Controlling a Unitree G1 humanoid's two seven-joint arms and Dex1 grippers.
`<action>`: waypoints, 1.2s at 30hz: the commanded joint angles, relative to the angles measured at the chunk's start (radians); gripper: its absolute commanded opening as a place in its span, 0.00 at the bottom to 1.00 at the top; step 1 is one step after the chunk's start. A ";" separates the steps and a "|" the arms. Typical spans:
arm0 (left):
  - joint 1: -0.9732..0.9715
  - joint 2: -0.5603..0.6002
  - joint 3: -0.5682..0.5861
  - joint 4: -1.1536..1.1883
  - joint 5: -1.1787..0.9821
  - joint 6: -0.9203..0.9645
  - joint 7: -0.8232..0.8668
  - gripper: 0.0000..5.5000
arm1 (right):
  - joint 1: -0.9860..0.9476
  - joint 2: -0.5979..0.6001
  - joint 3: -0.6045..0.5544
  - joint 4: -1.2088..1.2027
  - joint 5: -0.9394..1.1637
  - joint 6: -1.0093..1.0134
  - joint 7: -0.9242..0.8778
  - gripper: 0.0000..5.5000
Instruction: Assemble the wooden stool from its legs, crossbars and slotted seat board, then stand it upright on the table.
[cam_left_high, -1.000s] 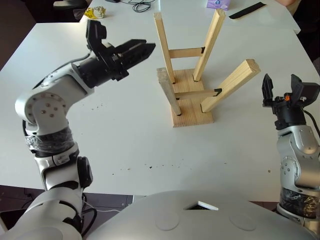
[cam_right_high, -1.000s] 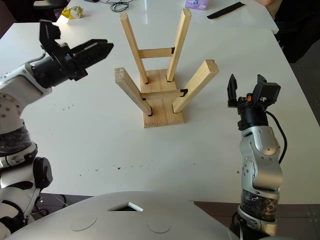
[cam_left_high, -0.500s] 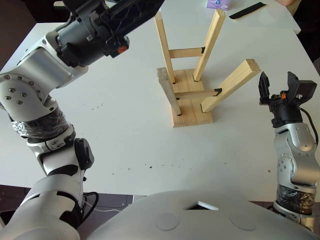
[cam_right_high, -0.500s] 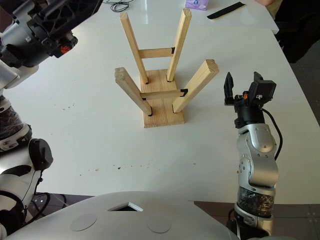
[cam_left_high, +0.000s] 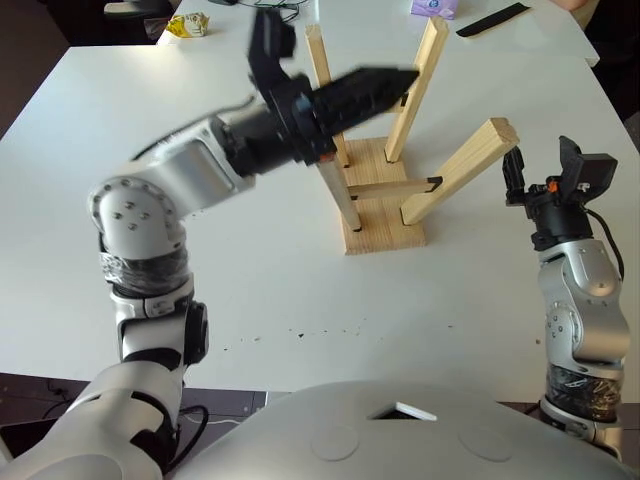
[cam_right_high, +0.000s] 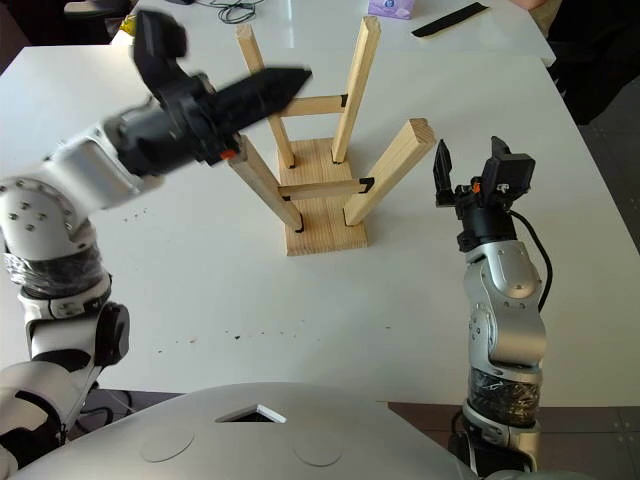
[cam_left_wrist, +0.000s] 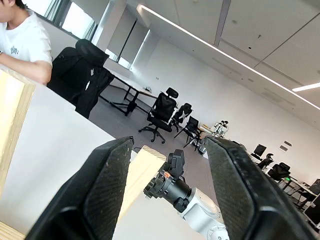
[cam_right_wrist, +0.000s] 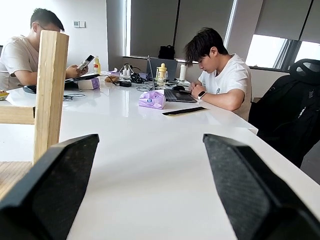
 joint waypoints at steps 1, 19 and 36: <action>0.035 0.021 -0.069 0.082 0.180 -0.017 -0.069 0.48 | 0.009 0.020 0.028 0.006 -0.016 0.016 -0.001 0.70; 0.052 0.354 0.034 0.099 0.693 -0.264 -0.108 0.48 | 0.134 -0.005 -0.036 -0.076 -0.239 0.007 -0.114 0.70; 0.169 0.199 -0.427 -0.116 1.310 -0.407 -0.146 0.48 | -0.188 0.101 0.399 -0.126 -0.523 0.284 -0.104 0.70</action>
